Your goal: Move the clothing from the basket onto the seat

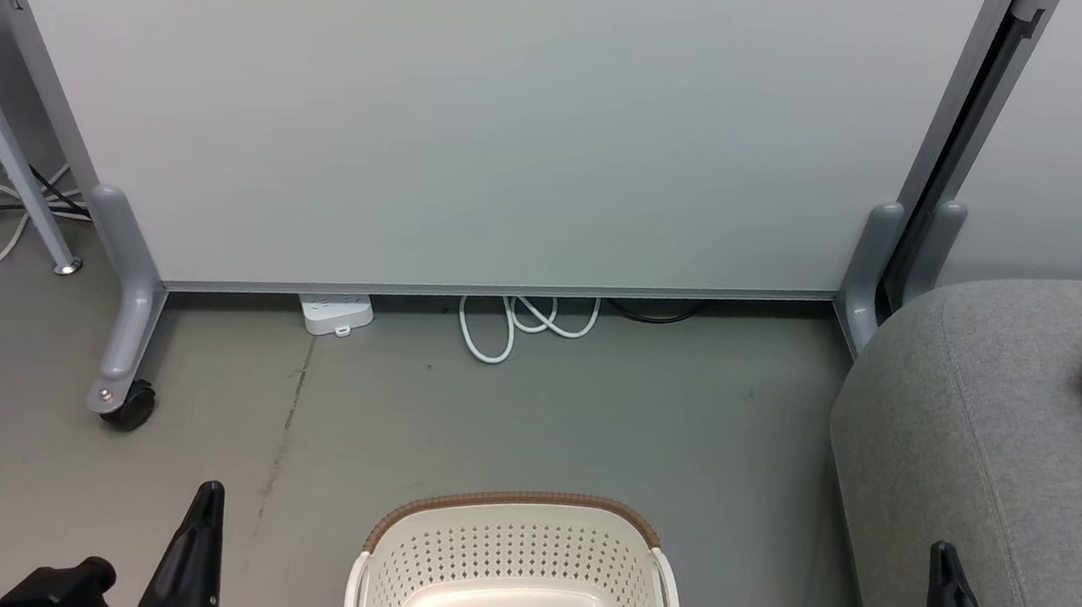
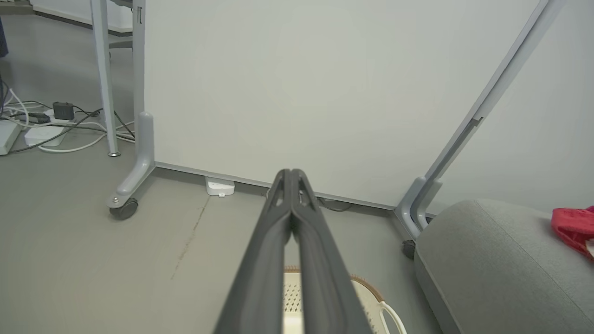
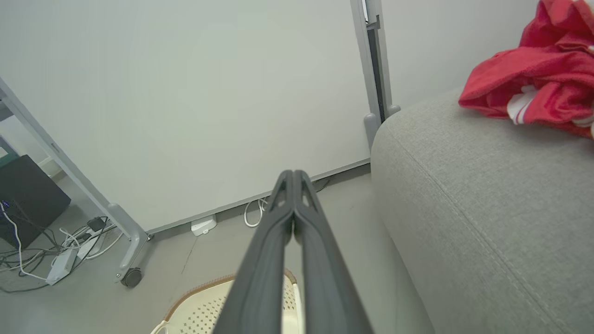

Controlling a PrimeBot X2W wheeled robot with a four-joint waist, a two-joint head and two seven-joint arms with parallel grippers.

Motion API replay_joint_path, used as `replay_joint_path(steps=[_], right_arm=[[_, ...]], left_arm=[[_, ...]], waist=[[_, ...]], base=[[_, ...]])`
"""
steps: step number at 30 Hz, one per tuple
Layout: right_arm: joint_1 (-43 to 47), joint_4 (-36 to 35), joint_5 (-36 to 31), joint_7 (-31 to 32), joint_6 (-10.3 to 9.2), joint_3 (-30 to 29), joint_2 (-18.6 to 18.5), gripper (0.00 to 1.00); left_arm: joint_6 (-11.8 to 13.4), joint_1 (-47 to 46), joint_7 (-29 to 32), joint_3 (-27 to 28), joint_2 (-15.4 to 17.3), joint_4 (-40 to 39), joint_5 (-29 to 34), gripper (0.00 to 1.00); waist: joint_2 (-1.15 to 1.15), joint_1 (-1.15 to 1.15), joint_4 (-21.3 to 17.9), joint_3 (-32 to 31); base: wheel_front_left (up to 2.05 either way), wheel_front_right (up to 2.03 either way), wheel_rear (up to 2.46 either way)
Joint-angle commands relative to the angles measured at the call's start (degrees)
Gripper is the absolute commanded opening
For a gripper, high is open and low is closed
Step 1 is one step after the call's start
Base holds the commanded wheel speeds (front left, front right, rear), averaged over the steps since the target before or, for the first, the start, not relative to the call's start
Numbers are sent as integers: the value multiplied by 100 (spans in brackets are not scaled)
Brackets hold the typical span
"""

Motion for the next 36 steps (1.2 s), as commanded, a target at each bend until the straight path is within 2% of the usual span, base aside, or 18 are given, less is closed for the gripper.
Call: replay_joint_path(steps=[1,17,36], right_arm=[[-188,-74,268,60,0,-24,6,0],[-365,-49,1833,447,0,-69,27,0],[-548,-13,3358,834,-1,-119,48,0]], left_arm=[[-22,-165,50,72,21,-91,-248,0],[-68,-286,431,235,31,-82,-1754,0],[-110,-405,811,401,42,-63,-3228,0]], waist=[[0,0,-2,3],[0,0,-34,35],[0,0,-72,74]], base=[[0,0,0],[0,0,0],[0,0,0]])
